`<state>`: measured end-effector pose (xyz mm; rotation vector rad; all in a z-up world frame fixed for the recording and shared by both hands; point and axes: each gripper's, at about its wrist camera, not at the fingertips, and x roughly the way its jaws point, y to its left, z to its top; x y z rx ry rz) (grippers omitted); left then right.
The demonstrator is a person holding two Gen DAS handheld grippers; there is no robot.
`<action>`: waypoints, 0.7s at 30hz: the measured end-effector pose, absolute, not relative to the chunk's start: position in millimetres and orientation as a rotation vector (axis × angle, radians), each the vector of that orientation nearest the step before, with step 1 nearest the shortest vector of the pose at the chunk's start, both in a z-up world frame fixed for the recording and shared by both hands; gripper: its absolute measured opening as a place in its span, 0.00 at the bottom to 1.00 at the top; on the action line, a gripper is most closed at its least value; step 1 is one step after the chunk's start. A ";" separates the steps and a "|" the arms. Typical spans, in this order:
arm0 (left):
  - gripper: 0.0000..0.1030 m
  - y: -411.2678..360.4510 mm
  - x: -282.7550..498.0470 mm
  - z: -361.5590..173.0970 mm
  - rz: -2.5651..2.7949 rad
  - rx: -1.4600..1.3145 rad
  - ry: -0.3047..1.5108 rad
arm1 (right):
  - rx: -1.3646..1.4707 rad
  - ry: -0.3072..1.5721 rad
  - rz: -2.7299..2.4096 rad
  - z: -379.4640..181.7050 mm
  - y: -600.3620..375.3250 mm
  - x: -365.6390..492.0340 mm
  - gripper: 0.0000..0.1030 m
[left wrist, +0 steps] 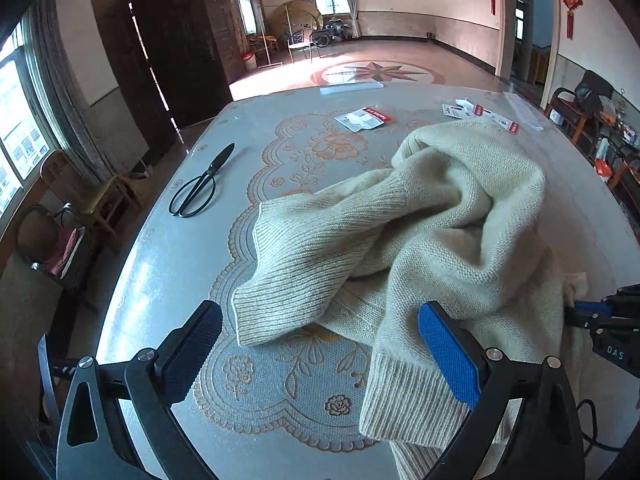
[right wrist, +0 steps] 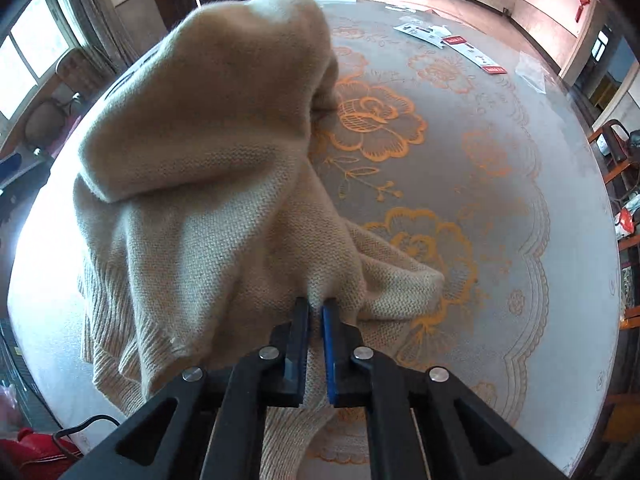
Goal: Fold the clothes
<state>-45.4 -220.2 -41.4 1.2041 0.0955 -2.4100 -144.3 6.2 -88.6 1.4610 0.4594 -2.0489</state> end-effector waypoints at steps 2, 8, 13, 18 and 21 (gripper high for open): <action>0.96 -218.0 -44.5 -43.4 -2.405 1.210 0.090 | 1.450 0.438 -2.104 -72.1 35.9 -137.8 0.04; 0.97 -219.4 -44.4 -48.4 -2.383 1.217 0.085 | 1.409 0.369 -2.270 -22.6 125.2 -118.4 0.02; 0.97 -214.1 -52.0 -57.7 -2.384 1.249 0.062 | 1.416 0.484 -2.437 7.8 196.3 -96.1 0.00; 0.96 -202.7 -60.7 -68.1 -2.406 1.291 0.045 | 1.442 0.649 -2.477 0.7 218.6 -86.7 0.05; 0.96 -202.7 -59.8 -69.0 -2.405 1.292 0.048 | 1.223 0.551 -2.317 17.8 161.4 -69.6 0.20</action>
